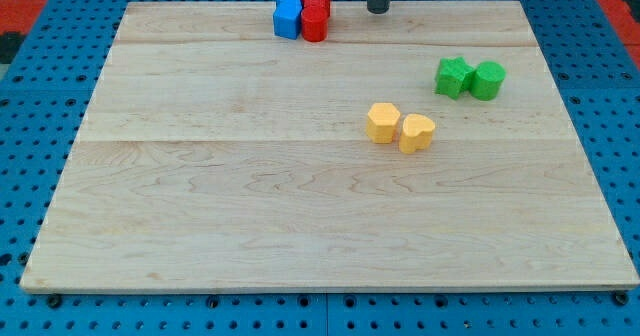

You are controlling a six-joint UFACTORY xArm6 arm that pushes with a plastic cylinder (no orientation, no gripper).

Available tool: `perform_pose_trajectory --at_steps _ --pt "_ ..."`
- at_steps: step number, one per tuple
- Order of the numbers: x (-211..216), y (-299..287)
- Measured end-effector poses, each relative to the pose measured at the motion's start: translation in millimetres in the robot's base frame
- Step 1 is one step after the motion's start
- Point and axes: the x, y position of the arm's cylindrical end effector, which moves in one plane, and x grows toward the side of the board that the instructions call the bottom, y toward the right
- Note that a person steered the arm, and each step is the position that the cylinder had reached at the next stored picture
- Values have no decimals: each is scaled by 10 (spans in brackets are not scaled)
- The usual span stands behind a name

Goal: Slide the green circle and green star left a bit

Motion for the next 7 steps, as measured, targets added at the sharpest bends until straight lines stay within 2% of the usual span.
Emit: perform_pose_trajectory --at_steps 1,2,3,4,5,6,7 --pt "19 27" --pt "96 478" --pt "123 1193" --pt "509 1813" --pt "1217 1947" --pt "1579 1852" --pt "1567 1582"
